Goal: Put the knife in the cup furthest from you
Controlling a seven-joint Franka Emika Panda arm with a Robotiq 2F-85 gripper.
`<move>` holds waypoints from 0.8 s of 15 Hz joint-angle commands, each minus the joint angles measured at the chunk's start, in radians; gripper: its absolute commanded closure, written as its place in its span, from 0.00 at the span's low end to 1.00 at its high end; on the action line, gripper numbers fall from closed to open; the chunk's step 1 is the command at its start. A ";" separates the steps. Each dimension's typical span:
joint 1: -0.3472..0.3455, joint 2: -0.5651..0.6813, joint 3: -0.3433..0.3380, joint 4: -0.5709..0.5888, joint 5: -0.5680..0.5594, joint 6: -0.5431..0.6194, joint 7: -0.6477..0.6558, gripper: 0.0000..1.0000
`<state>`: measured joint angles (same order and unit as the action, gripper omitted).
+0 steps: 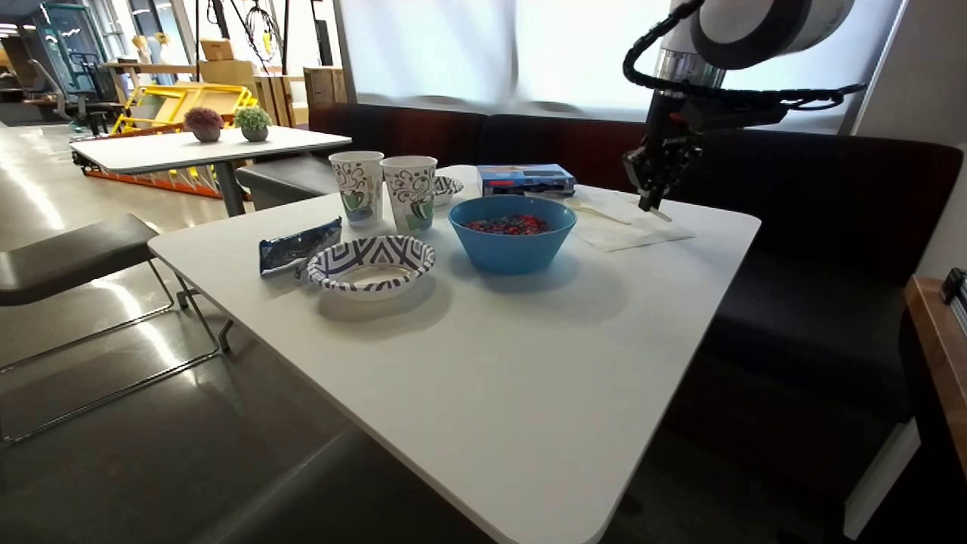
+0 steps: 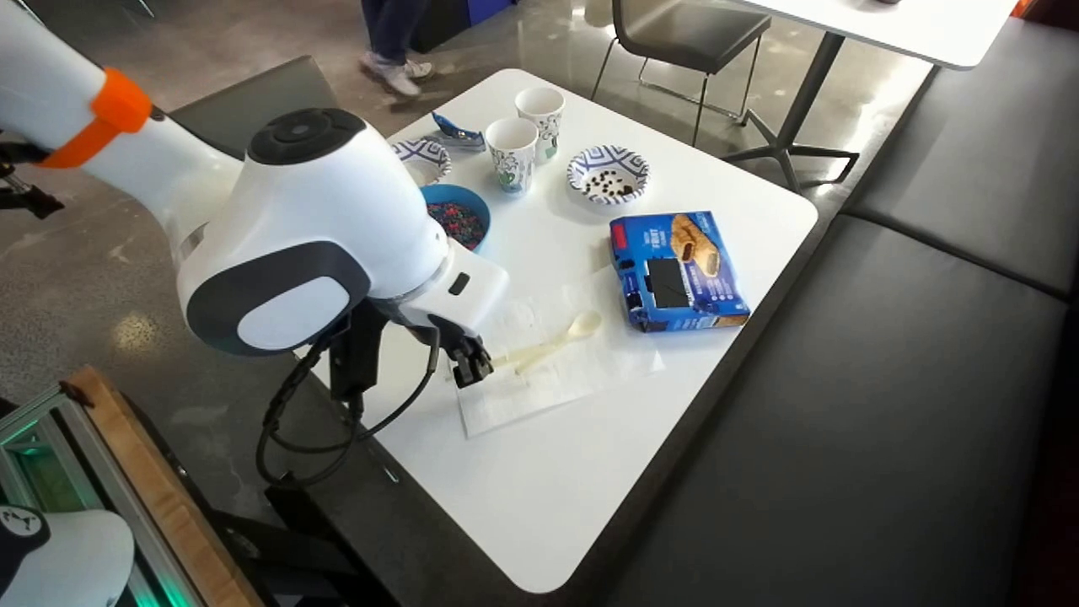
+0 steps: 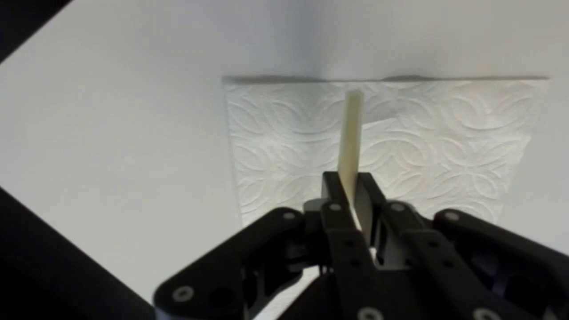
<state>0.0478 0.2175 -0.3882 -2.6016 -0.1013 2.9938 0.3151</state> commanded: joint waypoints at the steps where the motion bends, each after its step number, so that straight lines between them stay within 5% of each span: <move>1: 0.178 -0.082 -0.223 -0.039 -0.243 -0.039 0.172 0.97; 3: 0.217 -0.156 -0.266 -0.072 -0.349 -0.047 0.175 0.97; 4: 0.165 -0.063 -0.219 -0.023 -0.267 -0.003 0.144 0.87; 10: 0.201 -0.129 -0.249 -0.055 -0.320 -0.017 0.153 0.87; 12: 0.239 -0.124 -0.289 0.004 -0.461 -0.070 0.225 0.97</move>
<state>0.2498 0.0895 -0.6384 -2.6514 -0.4374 2.9772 0.4692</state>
